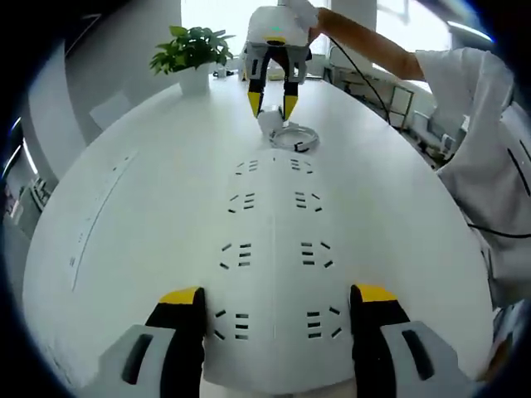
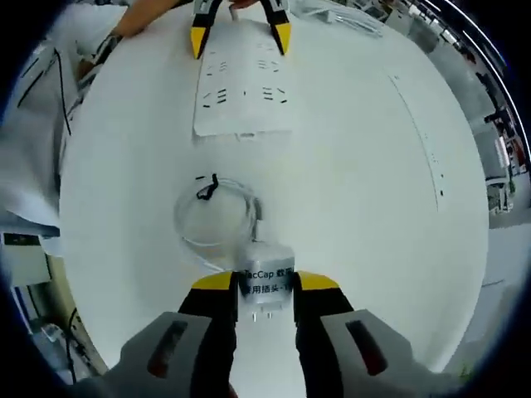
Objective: Straighten the power strip on the desk, plug the charger into it
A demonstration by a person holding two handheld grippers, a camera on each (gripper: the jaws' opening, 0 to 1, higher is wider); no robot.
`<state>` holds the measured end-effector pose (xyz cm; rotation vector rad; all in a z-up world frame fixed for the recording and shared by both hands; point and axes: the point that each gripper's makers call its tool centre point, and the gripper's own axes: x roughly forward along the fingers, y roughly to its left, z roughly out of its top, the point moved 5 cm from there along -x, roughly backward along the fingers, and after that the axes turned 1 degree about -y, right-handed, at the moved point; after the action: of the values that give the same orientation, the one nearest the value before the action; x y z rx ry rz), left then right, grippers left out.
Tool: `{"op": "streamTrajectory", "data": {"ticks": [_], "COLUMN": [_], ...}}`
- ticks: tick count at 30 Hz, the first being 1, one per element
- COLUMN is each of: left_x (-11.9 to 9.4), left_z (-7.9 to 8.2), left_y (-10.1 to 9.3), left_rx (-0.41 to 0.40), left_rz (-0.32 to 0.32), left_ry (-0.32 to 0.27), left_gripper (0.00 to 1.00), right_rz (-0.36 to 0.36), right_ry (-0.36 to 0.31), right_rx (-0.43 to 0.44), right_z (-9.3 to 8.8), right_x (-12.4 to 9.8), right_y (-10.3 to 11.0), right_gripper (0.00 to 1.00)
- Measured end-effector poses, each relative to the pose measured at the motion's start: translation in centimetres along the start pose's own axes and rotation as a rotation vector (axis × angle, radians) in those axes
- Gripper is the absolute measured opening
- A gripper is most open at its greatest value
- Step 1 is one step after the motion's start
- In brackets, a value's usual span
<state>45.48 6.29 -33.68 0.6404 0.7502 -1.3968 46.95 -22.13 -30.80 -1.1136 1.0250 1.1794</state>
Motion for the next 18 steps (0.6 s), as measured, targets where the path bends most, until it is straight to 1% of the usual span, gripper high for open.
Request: {"op": "streamTrajectory", "data": {"ticks": [5, 7, 8, 12, 13, 17, 18], "left_x": [0.0, 0.0, 0.0, 0.0, 0.0, 0.1, 0.1], "left_z": [0.0, 0.0, 0.0, 0.0, 0.0, 0.0, 0.0], "left_y": [0.0, 0.0, 0.0, 0.0, 0.0, 0.0, 0.0], "left_rx": [0.0, -0.001, -0.002, -0.002, -0.001, -0.002, -0.002], "left_rz": [0.001, 0.001, 0.001, 0.002, 0.002, 0.002, 0.001], "left_ry": [0.002, 0.001, 0.0, 0.002, 0.004, -0.001, -0.004], "left_gripper": [0.72, 0.72, 0.72, 0.72, 0.72, 0.72, 0.72], "right_rz": [-0.039, -0.055, -0.069, -0.055, -0.062, -0.074, -0.077], "right_ry": [0.022, 0.024, 0.035, 0.096, 0.112, 0.163, 0.165], "right_rx": [-0.138, -0.211, -0.277, -0.401, -0.453, -0.52, -0.525], "right_z": [0.3, 0.6, 0.8, 1.3, 1.5, 1.7, 1.7], "right_x": [0.0, 0.1, 0.1, 0.3, 0.4, 0.6, 0.7], "right_y": [-0.7, -1.2, -1.3, -1.3, -1.4, -1.6, -1.6], "right_gripper": [0.24, 0.23, 0.23, 0.23, 0.23, 0.24, 0.24]}}
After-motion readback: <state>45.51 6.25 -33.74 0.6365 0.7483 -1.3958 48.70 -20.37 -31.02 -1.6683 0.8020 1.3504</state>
